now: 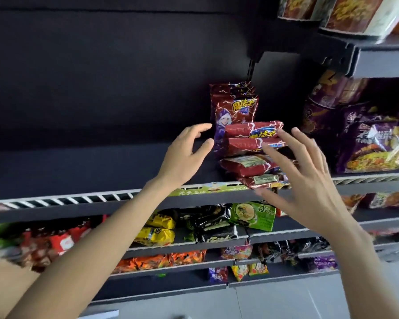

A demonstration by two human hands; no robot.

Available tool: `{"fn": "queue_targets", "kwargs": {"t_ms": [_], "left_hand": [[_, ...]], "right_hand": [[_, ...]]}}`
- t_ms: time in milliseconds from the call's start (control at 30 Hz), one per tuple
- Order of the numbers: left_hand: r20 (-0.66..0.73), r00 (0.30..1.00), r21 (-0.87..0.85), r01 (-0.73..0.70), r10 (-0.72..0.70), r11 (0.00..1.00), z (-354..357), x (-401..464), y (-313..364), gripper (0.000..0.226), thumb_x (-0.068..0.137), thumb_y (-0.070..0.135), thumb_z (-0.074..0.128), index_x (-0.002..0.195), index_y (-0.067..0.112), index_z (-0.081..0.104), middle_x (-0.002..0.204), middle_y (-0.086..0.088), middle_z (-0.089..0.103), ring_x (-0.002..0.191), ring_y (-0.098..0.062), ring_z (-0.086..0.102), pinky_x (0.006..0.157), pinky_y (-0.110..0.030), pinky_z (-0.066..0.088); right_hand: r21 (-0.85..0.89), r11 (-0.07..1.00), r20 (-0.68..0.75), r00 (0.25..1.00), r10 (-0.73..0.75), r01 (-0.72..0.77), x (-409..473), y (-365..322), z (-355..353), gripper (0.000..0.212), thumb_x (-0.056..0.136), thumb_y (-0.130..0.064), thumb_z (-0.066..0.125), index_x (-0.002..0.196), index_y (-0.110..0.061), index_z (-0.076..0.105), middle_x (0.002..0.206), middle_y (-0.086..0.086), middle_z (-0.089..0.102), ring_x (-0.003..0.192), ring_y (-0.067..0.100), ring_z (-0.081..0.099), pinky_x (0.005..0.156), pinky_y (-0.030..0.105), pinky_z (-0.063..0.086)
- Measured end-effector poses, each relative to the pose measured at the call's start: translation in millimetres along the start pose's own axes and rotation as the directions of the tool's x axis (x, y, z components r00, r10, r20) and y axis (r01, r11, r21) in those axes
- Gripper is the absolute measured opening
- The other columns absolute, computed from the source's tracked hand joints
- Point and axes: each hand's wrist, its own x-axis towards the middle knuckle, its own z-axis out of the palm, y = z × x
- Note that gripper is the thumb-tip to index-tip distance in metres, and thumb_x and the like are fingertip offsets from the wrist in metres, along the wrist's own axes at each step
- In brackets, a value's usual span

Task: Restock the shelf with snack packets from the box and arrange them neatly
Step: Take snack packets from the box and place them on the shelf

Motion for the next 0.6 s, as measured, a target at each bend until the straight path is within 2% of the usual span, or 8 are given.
{"fn": "queue_targets", "kwargs": {"t_ms": [67,133,267,334,400,500,600], "left_hand": [[-0.075,0.997,0.12,-0.01,0.019,0.993,-21,-23,1,0.03,0.093,0.034,0.048,0.121,0.029,0.057,0.12,0.018,0.06,0.113,0.001,0.052,0.097,-0.037,0.044],[-0.149,0.987,0.299,-0.011,0.059,0.954,-47,-54,3,0.026,0.091,0.036,0.047,0.11,0.031,0.063,0.105,0.02,0.065,0.102,0.002,0.057,0.087,-0.031,0.049],[-0.22,0.95,0.614,-0.042,0.221,0.789,-110,-129,-5,0.021,0.089,0.035,0.052,0.091,0.025,0.07,0.074,0.017,0.068,0.071,0.003,0.064,0.056,-0.02,0.05],[-0.23,0.948,0.697,0.004,0.218,0.717,-144,-169,-17,0.017,0.087,0.032,0.055,0.083,0.025,0.07,0.063,0.016,0.064,0.058,0.003,0.06,0.049,-0.019,0.046],[-0.246,0.959,0.752,0.097,0.142,0.651,-181,-211,-31,0.016,0.086,0.032,0.055,0.079,0.026,0.069,0.058,0.015,0.061,0.052,0.001,0.057,0.046,-0.018,0.042],[-0.272,0.962,0.772,0.239,-0.034,0.589,-241,-274,-58,0.02,0.085,0.035,0.05,0.081,0.027,0.069,0.059,0.012,0.062,0.052,-0.004,0.059,0.045,-0.013,0.034],[-0.273,0.939,0.76,0.343,-0.209,0.551,-303,-336,-93,0.022,0.083,0.035,0.048,0.088,0.028,0.068,0.074,0.012,0.066,0.066,-0.006,0.062,0.048,-0.027,0.049]], "right_hand": [[0.087,0.991,-0.103,0.99,-0.094,0.103,11,-24,5,0.049,0.091,-0.038,0.057,0.132,-0.012,0.053,0.138,0.009,0.047,0.131,0.029,0.039,0.106,0.046,0.034],[0.166,0.97,-0.16,0.976,-0.151,0.177,25,-51,18,0.035,0.093,-0.027,0.056,0.122,-0.008,0.061,0.12,0.007,0.061,0.112,0.026,0.056,0.091,0.041,0.047],[0.309,0.913,-0.174,0.96,-0.222,0.267,50,-119,55,0.027,0.094,-0.026,0.052,0.111,-0.012,0.067,0.091,0.001,0.07,0.08,0.017,0.066,0.065,0.03,0.054],[0.407,0.863,-0.127,0.954,-0.273,0.301,61,-157,75,0.026,0.094,-0.029,0.049,0.105,-0.016,0.069,0.081,-0.004,0.069,0.072,0.014,0.067,0.057,0.028,0.054],[0.508,0.802,-0.044,0.939,-0.34,0.314,71,-199,96,0.024,0.093,-0.03,0.05,0.102,-0.018,0.069,0.077,-0.007,0.069,0.069,0.011,0.066,0.055,0.03,0.054],[0.648,0.708,0.086,0.896,-0.435,0.282,88,-265,129,0.019,0.09,-0.027,0.054,0.101,-0.023,0.069,0.081,-0.012,0.069,0.07,0.005,0.064,0.06,0.033,0.056],[0.718,0.638,0.17,0.817,-0.55,0.28,105,-337,158,0.02,0.091,-0.025,0.054,0.104,-0.024,0.068,0.094,-0.012,0.07,0.08,0.005,0.064,0.07,0.034,0.056]]}}
